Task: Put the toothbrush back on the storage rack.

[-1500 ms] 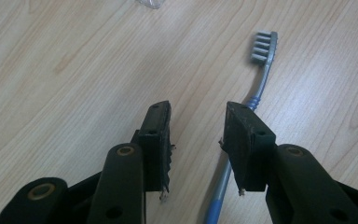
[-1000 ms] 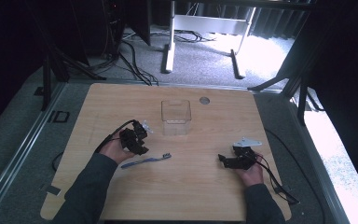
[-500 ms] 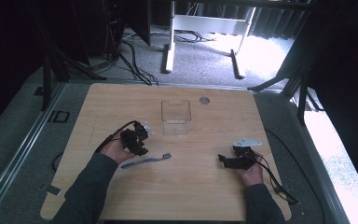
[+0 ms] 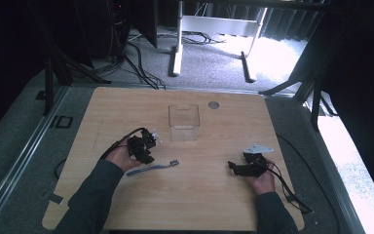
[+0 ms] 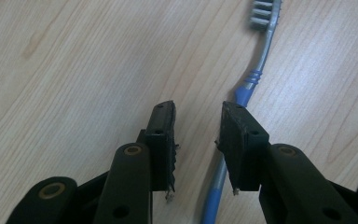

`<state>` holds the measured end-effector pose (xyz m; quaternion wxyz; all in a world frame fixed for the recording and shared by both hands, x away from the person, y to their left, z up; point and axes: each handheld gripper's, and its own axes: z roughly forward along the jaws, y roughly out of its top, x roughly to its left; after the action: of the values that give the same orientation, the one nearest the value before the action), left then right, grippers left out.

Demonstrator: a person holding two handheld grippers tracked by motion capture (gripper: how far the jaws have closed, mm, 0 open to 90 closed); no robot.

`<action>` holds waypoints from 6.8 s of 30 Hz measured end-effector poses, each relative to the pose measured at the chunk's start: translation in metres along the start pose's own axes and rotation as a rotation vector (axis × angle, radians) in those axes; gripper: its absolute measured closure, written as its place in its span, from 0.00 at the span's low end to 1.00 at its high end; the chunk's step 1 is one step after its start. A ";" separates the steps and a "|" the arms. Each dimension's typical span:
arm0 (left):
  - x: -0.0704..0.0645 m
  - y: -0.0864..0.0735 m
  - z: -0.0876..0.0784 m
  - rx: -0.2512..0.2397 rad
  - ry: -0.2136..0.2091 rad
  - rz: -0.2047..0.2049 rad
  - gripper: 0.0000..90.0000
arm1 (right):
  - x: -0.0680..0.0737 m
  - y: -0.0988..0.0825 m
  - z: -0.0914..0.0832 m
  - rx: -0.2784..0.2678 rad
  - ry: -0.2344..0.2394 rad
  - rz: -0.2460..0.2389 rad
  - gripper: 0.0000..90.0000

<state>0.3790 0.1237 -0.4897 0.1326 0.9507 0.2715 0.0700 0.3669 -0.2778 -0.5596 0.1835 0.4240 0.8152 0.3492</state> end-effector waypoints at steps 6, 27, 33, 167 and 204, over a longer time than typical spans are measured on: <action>-0.002 0.001 0.000 0.009 -0.014 0.017 0.73 | 0.000 0.000 0.000 0.000 0.000 0.000 0.20; -0.011 0.004 0.005 0.034 -0.048 0.066 0.74 | 0.000 0.000 0.000 0.000 0.000 -0.001 0.20; -0.012 0.005 0.006 0.043 -0.058 0.066 0.74 | 0.000 0.000 0.000 0.000 0.000 0.000 0.20; -0.020 0.023 0.016 0.196 -0.033 0.151 0.92 | 0.000 0.000 0.000 0.000 0.002 -0.001 0.20; -0.014 0.022 -0.025 -0.033 -0.010 0.065 0.92 | 0.000 0.000 0.000 -0.001 0.002 0.002 0.21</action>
<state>0.3735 0.1035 -0.4598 0.1472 0.9571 0.2385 0.0739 0.3668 -0.2775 -0.5596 0.1824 0.4244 0.8149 0.3501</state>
